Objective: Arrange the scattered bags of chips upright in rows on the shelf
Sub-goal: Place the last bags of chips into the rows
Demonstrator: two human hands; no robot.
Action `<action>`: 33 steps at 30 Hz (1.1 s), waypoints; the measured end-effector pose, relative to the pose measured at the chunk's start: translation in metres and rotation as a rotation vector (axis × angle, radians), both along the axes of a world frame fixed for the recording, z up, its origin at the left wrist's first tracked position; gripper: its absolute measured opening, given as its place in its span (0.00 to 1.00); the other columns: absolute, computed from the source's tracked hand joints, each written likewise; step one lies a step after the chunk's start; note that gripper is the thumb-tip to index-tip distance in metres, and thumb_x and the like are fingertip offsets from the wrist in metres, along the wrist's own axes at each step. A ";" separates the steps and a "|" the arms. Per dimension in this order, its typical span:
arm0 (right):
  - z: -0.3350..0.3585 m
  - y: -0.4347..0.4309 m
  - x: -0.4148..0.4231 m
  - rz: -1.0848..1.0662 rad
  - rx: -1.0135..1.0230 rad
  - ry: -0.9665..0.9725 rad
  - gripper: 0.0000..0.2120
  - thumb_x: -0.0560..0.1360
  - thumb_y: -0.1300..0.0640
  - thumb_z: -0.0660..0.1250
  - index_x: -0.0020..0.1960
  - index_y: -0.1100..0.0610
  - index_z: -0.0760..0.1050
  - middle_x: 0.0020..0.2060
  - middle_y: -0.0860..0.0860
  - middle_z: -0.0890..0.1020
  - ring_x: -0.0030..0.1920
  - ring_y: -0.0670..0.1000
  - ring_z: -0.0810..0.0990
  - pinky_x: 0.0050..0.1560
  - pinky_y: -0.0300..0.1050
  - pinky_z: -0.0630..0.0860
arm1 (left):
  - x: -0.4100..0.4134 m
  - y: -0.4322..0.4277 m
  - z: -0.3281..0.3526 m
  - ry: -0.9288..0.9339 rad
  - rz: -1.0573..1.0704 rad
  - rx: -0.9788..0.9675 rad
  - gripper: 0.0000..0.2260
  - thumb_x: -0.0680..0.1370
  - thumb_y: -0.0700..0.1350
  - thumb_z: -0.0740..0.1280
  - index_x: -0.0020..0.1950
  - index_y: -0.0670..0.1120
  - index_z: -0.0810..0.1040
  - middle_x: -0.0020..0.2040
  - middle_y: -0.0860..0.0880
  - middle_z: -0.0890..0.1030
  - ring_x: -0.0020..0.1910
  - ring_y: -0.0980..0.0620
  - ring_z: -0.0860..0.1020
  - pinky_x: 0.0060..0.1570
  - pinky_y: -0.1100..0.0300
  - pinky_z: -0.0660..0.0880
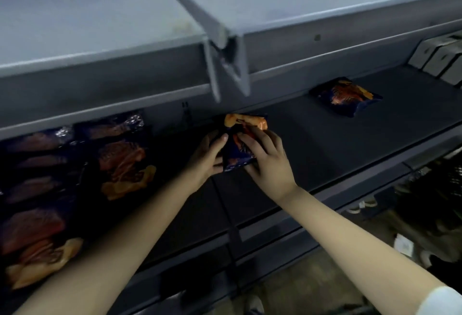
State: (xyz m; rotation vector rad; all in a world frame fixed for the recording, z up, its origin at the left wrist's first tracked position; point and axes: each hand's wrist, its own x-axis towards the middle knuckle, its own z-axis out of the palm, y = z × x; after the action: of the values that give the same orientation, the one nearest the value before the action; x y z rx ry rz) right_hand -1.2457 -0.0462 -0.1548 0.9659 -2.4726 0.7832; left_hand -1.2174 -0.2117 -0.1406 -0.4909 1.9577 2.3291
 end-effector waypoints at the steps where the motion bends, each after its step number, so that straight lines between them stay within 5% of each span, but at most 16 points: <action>1: 0.000 -0.011 0.013 0.026 -0.023 0.008 0.27 0.71 0.56 0.72 0.68 0.55 0.70 0.66 0.59 0.72 0.63 0.68 0.68 0.57 0.65 0.73 | 0.014 -0.008 0.003 0.021 -0.024 0.001 0.34 0.66 0.59 0.70 0.70 0.53 0.66 0.65 0.48 0.74 0.57 0.49 0.78 0.54 0.50 0.77; 6: -0.004 -0.057 0.080 0.226 -0.027 -0.084 0.32 0.71 0.51 0.64 0.72 0.51 0.58 0.72 0.58 0.63 0.71 0.63 0.60 0.67 0.60 0.64 | 0.085 -0.059 0.020 0.106 -0.087 -0.022 0.22 0.67 0.47 0.73 0.59 0.57 0.72 0.50 0.56 0.83 0.50 0.57 0.81 0.42 0.64 0.78; 10: 0.013 -0.076 0.113 0.242 -0.161 0.048 0.25 0.71 0.47 0.61 0.67 0.54 0.68 0.65 0.57 0.73 0.61 0.59 0.71 0.55 0.58 0.70 | 0.135 -0.116 0.045 -0.014 -0.229 -0.202 0.20 0.69 0.41 0.73 0.57 0.54 0.73 0.50 0.56 0.83 0.48 0.60 0.81 0.46 0.66 0.77; 13: 0.047 -0.092 0.121 0.231 -0.143 0.062 0.26 0.71 0.45 0.62 0.66 0.55 0.72 0.66 0.57 0.69 0.62 0.61 0.69 0.58 0.57 0.68 | 0.164 -0.143 0.062 -0.114 -0.393 -0.448 0.16 0.71 0.42 0.73 0.54 0.56 0.74 0.52 0.56 0.79 0.45 0.67 0.79 0.44 0.72 0.75; 16: 0.081 -0.111 0.121 0.417 0.172 -0.246 0.35 0.68 0.32 0.61 0.72 0.43 0.62 0.74 0.44 0.58 0.72 0.51 0.58 0.68 0.46 0.59 | 0.183 -0.149 0.070 -0.160 -0.556 -0.770 0.18 0.71 0.48 0.73 0.60 0.51 0.76 0.55 0.54 0.79 0.51 0.61 0.78 0.51 0.66 0.75; 18: 0.089 -0.128 0.126 0.534 0.454 -0.496 0.42 0.63 0.27 0.64 0.73 0.38 0.55 0.72 0.38 0.60 0.70 0.43 0.59 0.66 0.38 0.60 | 0.193 -0.148 0.072 -0.150 -0.618 -0.887 0.16 0.71 0.50 0.73 0.58 0.50 0.79 0.53 0.54 0.81 0.51 0.58 0.78 0.51 0.64 0.75; 22: 0.067 -0.155 0.145 0.623 0.670 -0.767 0.36 0.67 0.40 0.73 0.71 0.48 0.66 0.65 0.44 0.73 0.64 0.46 0.73 0.63 0.42 0.72 | 0.212 -0.153 0.069 -0.162 -0.638 -0.919 0.10 0.71 0.49 0.73 0.51 0.48 0.83 0.46 0.51 0.84 0.46 0.53 0.81 0.47 0.60 0.77; 25: 0.052 -0.160 0.151 0.645 0.598 -0.837 0.27 0.67 0.42 0.74 0.63 0.48 0.74 0.55 0.41 0.79 0.55 0.44 0.78 0.55 0.38 0.75 | 0.225 -0.162 0.064 -0.160 -0.617 -0.860 0.10 0.70 0.51 0.74 0.49 0.50 0.82 0.47 0.52 0.84 0.47 0.54 0.81 0.49 0.57 0.78; 28: 0.056 -0.154 0.147 0.640 0.484 -0.881 0.17 0.64 0.36 0.73 0.50 0.39 0.78 0.46 0.36 0.82 0.49 0.38 0.79 0.46 0.30 0.74 | 0.228 -0.169 0.061 -0.045 -0.383 -0.859 0.16 0.68 0.54 0.74 0.52 0.53 0.76 0.49 0.59 0.78 0.48 0.59 0.77 0.41 0.66 0.73; 31: 0.059 -0.141 0.138 0.612 0.108 -1.035 0.16 0.63 0.40 0.74 0.49 0.43 0.81 0.48 0.42 0.84 0.50 0.42 0.82 0.46 0.32 0.77 | 0.223 -0.175 0.062 0.108 -0.029 -0.598 0.21 0.64 0.61 0.73 0.52 0.57 0.72 0.49 0.57 0.79 0.45 0.63 0.78 0.38 0.68 0.73; 33: 0.057 -0.137 0.133 0.495 -0.233 -1.108 0.14 0.62 0.44 0.74 0.46 0.48 0.82 0.44 0.48 0.86 0.47 0.48 0.84 0.46 0.41 0.80 | 0.219 -0.177 0.061 0.130 0.103 -0.326 0.22 0.63 0.66 0.71 0.53 0.60 0.73 0.55 0.53 0.78 0.50 0.57 0.79 0.40 0.60 0.77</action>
State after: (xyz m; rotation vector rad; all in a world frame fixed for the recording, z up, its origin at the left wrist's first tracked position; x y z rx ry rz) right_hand -1.1129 -0.1830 -0.0978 1.2892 -2.8399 2.2007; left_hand -0.9985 -0.3890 -0.0795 -0.4795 2.4466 2.1531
